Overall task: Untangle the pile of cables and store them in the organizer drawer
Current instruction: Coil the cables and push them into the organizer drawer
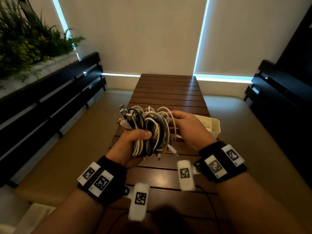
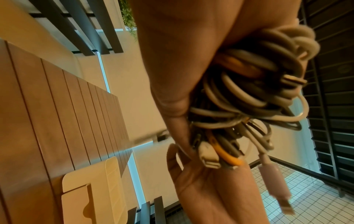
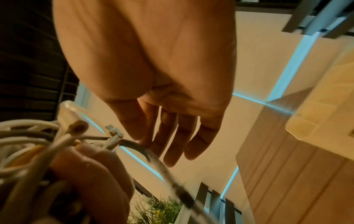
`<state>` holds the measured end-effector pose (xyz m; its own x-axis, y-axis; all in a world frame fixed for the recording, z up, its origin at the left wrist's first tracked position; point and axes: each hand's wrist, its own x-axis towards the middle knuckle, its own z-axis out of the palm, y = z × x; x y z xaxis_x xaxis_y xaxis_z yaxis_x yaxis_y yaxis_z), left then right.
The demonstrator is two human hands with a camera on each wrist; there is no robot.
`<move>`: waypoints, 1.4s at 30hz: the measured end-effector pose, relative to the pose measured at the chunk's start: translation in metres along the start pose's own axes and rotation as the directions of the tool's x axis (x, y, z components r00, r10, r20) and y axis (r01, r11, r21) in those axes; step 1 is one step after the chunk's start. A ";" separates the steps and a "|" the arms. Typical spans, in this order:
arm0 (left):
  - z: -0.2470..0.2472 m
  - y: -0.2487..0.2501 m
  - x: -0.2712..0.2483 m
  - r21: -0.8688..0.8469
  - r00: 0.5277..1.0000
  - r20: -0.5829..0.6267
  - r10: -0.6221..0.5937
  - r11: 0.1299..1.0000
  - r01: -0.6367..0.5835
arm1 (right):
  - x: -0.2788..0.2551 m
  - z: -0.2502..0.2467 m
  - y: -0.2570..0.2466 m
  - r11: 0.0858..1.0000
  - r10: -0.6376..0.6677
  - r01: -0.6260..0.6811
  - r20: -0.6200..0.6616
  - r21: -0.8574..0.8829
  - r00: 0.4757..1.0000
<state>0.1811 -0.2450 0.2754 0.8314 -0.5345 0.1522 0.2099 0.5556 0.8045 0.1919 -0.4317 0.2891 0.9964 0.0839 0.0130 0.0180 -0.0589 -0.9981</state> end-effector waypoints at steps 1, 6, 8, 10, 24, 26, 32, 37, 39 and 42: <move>-0.001 0.001 0.000 0.002 1.000 0.000 -0.001 1.000 0.001 | -0.001 0.000 0.000 0.996 0.045 -0.045 0.001 0.072 0.999; -0.007 0.005 -0.002 0.069 1.000 -0.026 -0.017 0.997 0.019 | -0.004 -0.009 -0.005 0.936 0.135 -0.163 0.106 0.313 0.985; -0.010 0.006 -0.002 0.101 0.999 -0.042 -0.006 0.995 0.010 | -0.006 -0.012 -0.008 0.962 0.090 -0.106 0.077 0.250 0.993; -0.012 0.006 -0.002 0.122 0.999 -0.043 0.008 0.993 -0.003 | -0.010 -0.010 -0.011 0.991 0.000 -0.003 0.021 0.133 1.000; -0.007 0.000 -0.006 0.156 0.991 -0.081 0.108 0.983 -0.095 | -0.015 0.044 -0.003 0.945 0.004 0.087 -0.277 0.314 0.961; -0.009 0.001 -0.008 0.174 0.990 -0.090 0.112 0.980 -0.095 | -0.016 0.042 -0.004 0.910 0.037 0.055 -0.212 0.411 0.977; -0.013 0.005 -0.014 0.110 0.994 -0.092 0.055 0.993 -0.045 | -0.022 0.039 -0.005 0.889 0.009 -0.016 0.018 0.458 1.000; -0.018 0.010 -0.021 0.098 0.998 -0.060 0.034 0.995 -0.029 | -0.025 0.040 -0.004 0.974 -0.102 0.101 -0.007 0.204 0.995; -0.019 0.012 -0.021 0.116 0.999 -0.038 0.034 0.993 -0.029 | -0.027 0.043 -0.004 0.972 -0.131 0.137 -0.046 0.189 0.990; -0.020 0.013 -0.022 0.145 0.998 -0.043 0.035 0.989 -0.028 | -0.027 0.047 -0.002 0.973 -0.129 0.149 -0.119 0.178 0.985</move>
<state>0.1758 -0.2133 0.2712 0.8597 -0.4866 0.1551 0.1095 0.4723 0.8746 0.1606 -0.3875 0.2878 0.9885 -0.0278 0.1487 0.1511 0.1320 -0.9797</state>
